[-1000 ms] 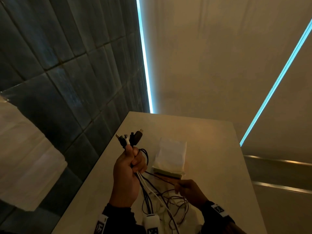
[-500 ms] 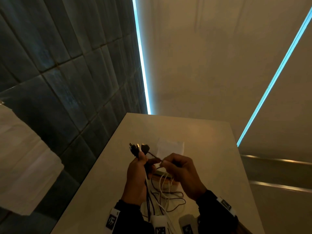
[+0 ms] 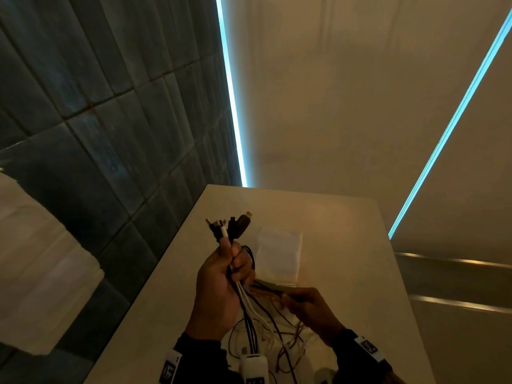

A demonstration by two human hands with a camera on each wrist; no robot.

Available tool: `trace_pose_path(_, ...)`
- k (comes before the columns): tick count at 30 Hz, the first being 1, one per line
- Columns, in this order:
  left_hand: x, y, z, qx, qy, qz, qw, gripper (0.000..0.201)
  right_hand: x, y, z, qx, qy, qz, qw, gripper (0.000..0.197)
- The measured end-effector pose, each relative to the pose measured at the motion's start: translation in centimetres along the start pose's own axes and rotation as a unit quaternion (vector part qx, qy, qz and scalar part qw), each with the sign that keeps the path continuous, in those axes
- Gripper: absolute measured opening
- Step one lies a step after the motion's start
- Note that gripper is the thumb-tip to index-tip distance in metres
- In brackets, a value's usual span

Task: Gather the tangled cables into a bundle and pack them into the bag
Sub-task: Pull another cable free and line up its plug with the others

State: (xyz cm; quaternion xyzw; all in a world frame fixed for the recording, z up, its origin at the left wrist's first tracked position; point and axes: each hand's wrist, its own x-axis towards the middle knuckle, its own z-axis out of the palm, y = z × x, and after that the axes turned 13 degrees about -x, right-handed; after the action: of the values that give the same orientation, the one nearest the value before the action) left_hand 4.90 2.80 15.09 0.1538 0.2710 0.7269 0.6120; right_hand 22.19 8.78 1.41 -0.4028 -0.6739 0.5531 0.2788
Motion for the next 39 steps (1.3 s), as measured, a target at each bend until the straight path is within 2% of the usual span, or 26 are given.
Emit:
trace_pose_path(9, -0.1, 1.0, 0.2, -0.024, -0.006, 0.028, 0.999, 0.038, 1.3, 4.2, -0.1, -0.088, 0.054, 0.032, 0.994, 0.034)
trace_pose_path(12, 0.0, 1.7, 0.0, -0.024, -0.004, 0.038, 0.999, 0.039, 1.3, 5.8, -0.6, -0.133, 0.059, 0.075, 0.986, 0.036)
trace_pose_path(15, 0.0, 1.6, -0.5, 0.020, 0.017, 0.045, 0.999, 0.035, 1.1, 6.4, -0.9, -0.141, 0.088, 0.129, 0.978, 0.035)
trace_pose_path(18, 0.5, 1.0, -0.9, 0.086, 0.054, 0.053, 0.993, 0.035, 1.2, 4.9, -1.2, -0.089, 0.151, 0.162, 0.971, 0.026)
trace_pose_path(22, 1.0, -0.1, -1.1, 0.140, 0.114, 0.047, 0.982, 0.035, 1.2, -0.9, -1.1, 0.051, 0.179, 0.111, 0.976, 0.018)
trace_pose_path(26, 1.1, -1.2, -0.8, 0.175, 0.154, 0.020, 0.972, 0.033, 0.1, -6.9, -0.2, 0.087, 0.141, -0.022, 0.986, 0.016)
trace_pose_path(29, 0.9, -1.6, -0.3, 0.164, 0.151, -0.012, 0.975, 0.027, -0.6, -9.5, 0.5, 0.115, 0.084, -0.080, 0.987, 0.015)
trace_pose_path(33, 0.4, -1.2, 0.4, 0.016, 0.109, -0.069, 0.992, 0.034, -1.2, -9.1, 1.5, 0.120, 0.006, -0.084, 0.989, 0.016)
trace_pose_path(35, 0.5, -0.6, 0.3, -0.042, 0.086, -0.062, 0.993, 0.034, -1.2, -7.6, 1.6, 0.129, -0.022, -0.059, 0.990, 0.014)
trace_pose_path(39, 0.8, 0.1, 0.1, -0.051, 0.042, -0.025, 0.998, 0.033, -1.0, -4.5, 1.1, 0.116, -0.028, -0.039, 0.992, 0.019)
